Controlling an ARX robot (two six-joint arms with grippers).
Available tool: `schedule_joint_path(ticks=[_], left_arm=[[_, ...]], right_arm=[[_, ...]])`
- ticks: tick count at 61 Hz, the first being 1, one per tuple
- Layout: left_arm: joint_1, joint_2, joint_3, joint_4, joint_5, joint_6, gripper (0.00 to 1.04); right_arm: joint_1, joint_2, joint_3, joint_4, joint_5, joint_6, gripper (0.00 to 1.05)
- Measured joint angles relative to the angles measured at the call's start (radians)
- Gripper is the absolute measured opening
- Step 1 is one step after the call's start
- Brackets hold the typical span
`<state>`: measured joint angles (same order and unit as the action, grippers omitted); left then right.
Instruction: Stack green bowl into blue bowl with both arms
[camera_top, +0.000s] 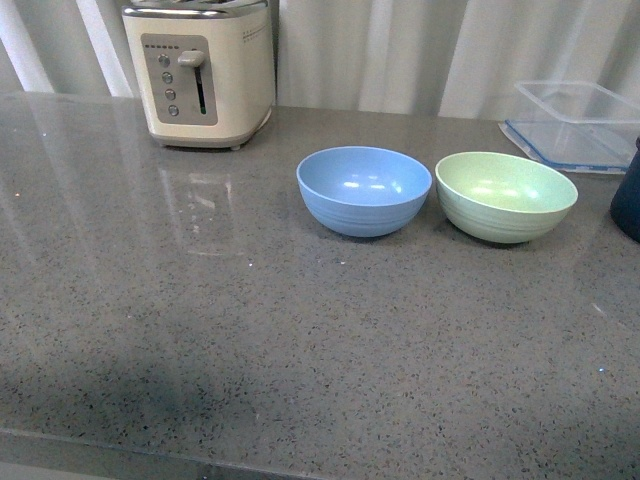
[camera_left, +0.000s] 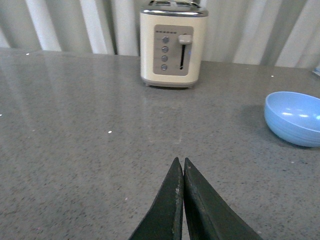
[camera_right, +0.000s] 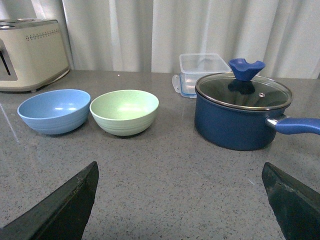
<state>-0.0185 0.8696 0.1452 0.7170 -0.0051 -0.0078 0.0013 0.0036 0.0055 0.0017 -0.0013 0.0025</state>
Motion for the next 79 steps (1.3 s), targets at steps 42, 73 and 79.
schedule_joint_path(ticks=[42, 73, 79], left_arm=[[0.016, -0.346, -0.124, -0.201, 0.005, 0.000, 0.04], [0.016, -0.600, -0.124, -0.444, 0.005, 0.000, 0.04], [0.016, -0.628, -0.124, -0.472, 0.005, 0.000, 0.04]], right_arm=[[0.000, 0.000, 0.000, 0.000, 0.000, 0.000, 0.95], [0.000, 0.000, 0.000, 0.000, 0.000, 0.000, 0.95], [0.000, 0.000, 0.000, 0.000, 0.000, 0.000, 0.95]])
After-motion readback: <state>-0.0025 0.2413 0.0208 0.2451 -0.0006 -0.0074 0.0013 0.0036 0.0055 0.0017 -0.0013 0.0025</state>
